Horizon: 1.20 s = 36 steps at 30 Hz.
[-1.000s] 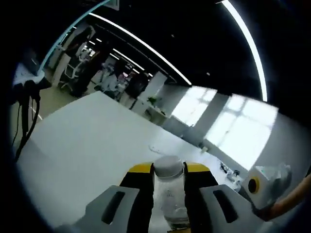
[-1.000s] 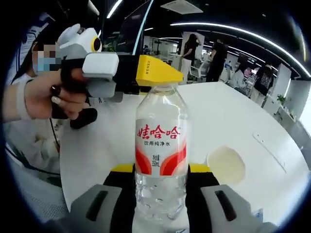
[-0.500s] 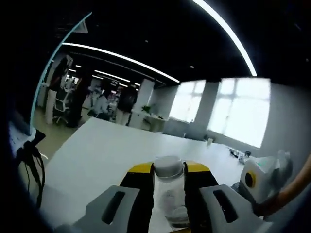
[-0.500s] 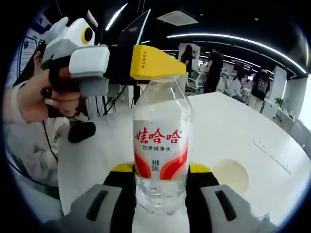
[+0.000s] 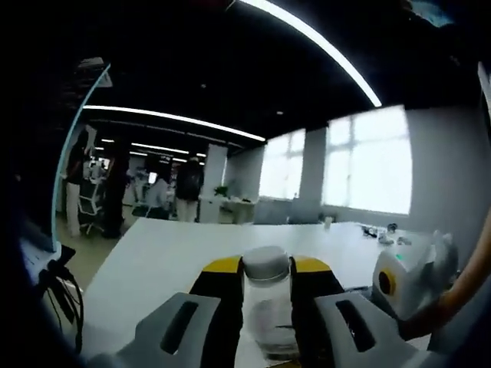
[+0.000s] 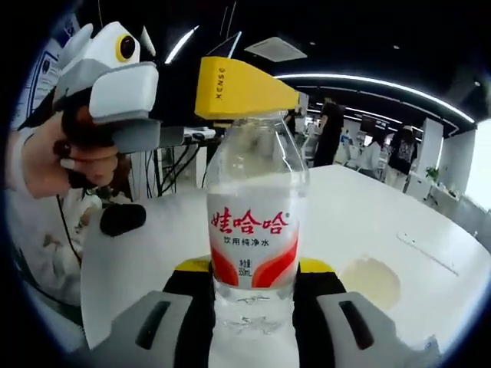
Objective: Arrange the tabletop items into an orderly group along one side of the table until the central work area is clear of visible clutter.
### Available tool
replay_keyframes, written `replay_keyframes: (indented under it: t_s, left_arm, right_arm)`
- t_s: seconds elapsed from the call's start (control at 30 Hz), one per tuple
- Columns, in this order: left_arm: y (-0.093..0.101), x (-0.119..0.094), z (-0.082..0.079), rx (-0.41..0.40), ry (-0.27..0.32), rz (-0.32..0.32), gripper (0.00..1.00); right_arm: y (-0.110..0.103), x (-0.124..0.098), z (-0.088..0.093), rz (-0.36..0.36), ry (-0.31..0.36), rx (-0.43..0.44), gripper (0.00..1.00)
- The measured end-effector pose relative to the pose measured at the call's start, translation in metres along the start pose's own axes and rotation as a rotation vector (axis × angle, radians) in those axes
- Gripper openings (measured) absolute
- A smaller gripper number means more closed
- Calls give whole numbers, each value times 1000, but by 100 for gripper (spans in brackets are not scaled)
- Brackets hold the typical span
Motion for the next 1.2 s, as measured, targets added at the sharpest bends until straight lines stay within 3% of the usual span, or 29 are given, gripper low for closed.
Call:
replay_keyframes:
  t_s: [0.43, 0.83, 1.2]
  left_arm:
    - [7, 1, 12, 32, -41, 56, 18]
    - [7, -9, 16, 67, -42, 88, 18]
    - [15, -14, 19, 45, -50, 140, 18]
  right_arm:
    - [0, 5, 14, 13, 5, 26, 35]
    - [-11, 6, 19, 23, 27, 28, 35]
    - [-14, 5, 27, 34, 11, 34, 36]
Point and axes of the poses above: the point that each gripper's makers call its tool centre point, and the gripper's own axes: x roughly forward along the fingers, y roughly to its right, z roughly out of its underside, the point moved 8 cm from there along -x, roughly backward along the fingers, and after that the axes turned 1 degree about -z, right-handed, at the moved point
